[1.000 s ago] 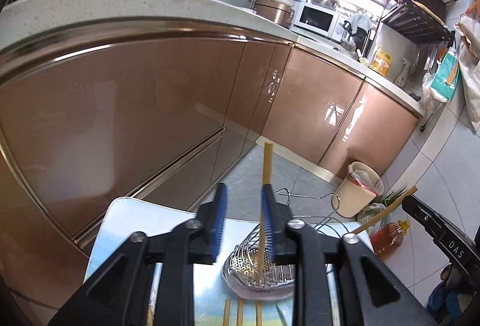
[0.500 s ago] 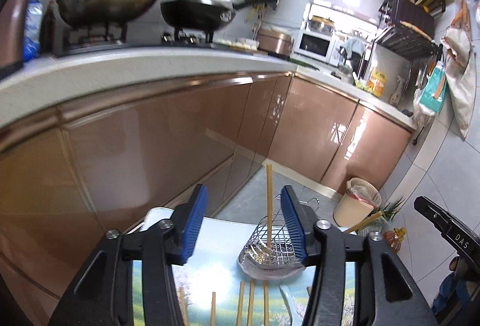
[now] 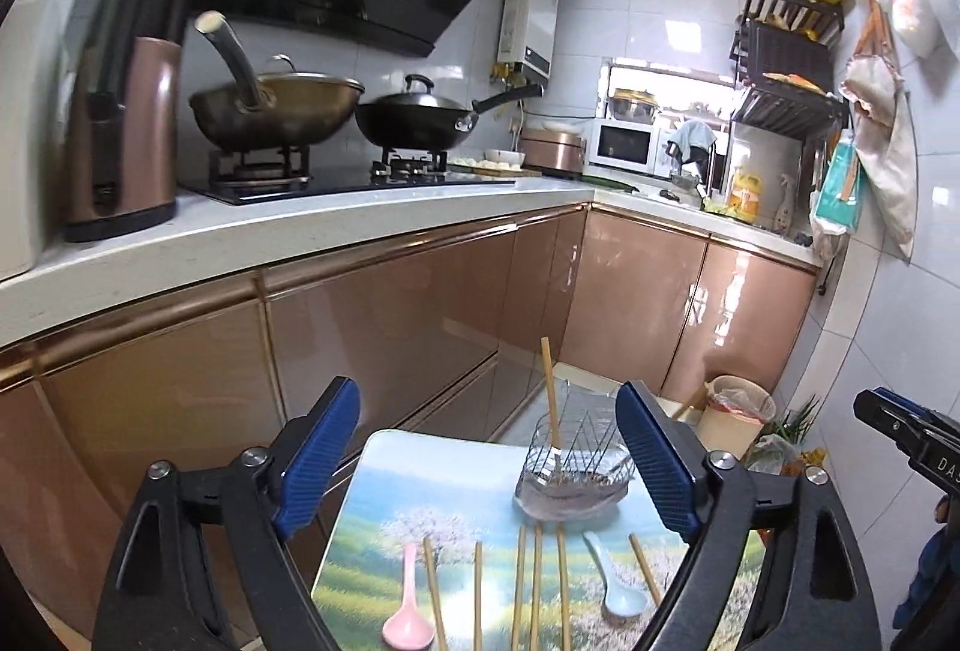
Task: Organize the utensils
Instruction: 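Withdraw both tools up and away from the wire holder, then lower both tools toward the remaining chopsticks beside the spoons, then close the left tool on a chopstick while the right tool grasps another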
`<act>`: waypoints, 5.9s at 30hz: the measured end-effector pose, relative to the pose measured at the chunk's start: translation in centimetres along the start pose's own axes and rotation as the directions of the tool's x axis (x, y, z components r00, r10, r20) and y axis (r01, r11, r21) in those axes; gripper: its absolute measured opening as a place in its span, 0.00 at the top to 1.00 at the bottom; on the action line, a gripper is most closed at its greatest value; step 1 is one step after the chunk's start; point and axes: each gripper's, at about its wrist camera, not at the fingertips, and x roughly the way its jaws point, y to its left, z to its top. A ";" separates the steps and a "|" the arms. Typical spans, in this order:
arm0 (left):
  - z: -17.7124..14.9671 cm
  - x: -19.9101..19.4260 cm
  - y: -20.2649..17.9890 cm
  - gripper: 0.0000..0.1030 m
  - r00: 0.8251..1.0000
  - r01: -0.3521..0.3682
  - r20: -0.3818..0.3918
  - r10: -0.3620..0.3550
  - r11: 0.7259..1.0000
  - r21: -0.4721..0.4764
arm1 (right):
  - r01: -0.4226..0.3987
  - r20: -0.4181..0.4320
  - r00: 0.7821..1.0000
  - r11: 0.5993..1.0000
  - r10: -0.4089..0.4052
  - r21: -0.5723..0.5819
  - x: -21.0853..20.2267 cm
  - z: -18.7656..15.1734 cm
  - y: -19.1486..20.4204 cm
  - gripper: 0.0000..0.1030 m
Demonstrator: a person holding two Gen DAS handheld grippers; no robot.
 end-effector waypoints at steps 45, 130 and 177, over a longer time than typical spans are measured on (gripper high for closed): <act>-9.6 -11.5 2.1 0.14 0.995 -0.097 -0.003 0.097 0.995 0.021 | 0.040 0.034 0.999 0.999 -0.039 -0.017 -11.2 -10.3 1.7 0.53; -17.3 27.7 3.3 0.50 0.608 0.058 -0.794 0.006 0.997 0.052 | -0.173 -0.662 0.740 0.985 0.118 -0.018 29.4 -16.4 7.4 0.75; -19.2 30.2 -0.3 0.94 0.510 0.030 -0.860 0.017 0.999 0.038 | -0.169 -0.690 0.715 0.986 0.113 -0.014 31.1 -19.5 10.1 0.94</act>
